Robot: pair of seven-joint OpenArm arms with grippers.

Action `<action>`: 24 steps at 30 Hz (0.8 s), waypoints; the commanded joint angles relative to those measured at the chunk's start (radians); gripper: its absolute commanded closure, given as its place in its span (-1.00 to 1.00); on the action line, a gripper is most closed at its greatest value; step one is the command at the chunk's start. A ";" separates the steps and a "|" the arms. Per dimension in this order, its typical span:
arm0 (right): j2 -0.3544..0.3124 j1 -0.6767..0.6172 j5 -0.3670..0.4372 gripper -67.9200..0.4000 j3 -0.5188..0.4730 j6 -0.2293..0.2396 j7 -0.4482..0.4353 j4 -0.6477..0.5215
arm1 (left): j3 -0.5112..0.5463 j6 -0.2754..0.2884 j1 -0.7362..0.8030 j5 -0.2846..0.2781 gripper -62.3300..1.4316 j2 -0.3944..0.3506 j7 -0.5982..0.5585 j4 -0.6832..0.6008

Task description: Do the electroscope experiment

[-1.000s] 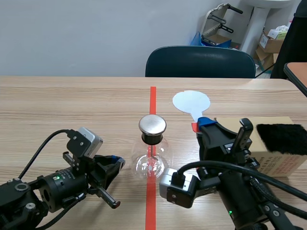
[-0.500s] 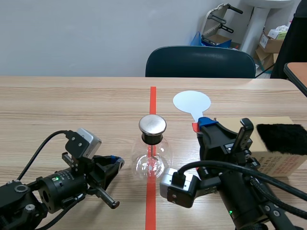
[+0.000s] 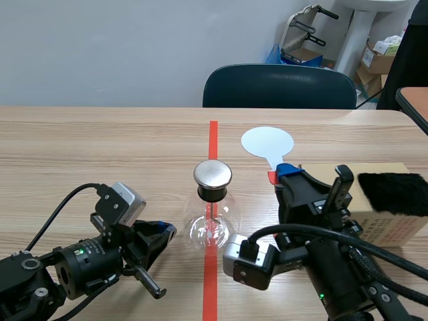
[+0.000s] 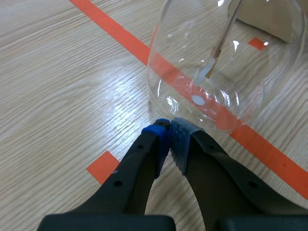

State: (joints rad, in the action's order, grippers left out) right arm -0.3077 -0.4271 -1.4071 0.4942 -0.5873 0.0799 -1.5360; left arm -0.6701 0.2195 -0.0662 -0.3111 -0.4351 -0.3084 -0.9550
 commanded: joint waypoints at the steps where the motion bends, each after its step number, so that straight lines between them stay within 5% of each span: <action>1: -0.005 0.006 -0.007 0.94 -0.009 -0.011 0.003 -0.008 | 0.003 0.004 -0.003 -0.006 0.86 0.002 -0.017 -0.019; 24: -0.005 0.006 -0.007 0.94 -0.009 -0.011 0.004 -0.008 | 0.003 0.003 0.000 -0.006 0.86 0.002 -0.009 -0.019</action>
State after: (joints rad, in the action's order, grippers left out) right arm -0.3077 -0.4271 -1.4071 0.4942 -0.5873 0.0795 -1.5360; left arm -0.6701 0.2192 -0.0662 -0.3111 -0.4351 -0.3046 -0.9550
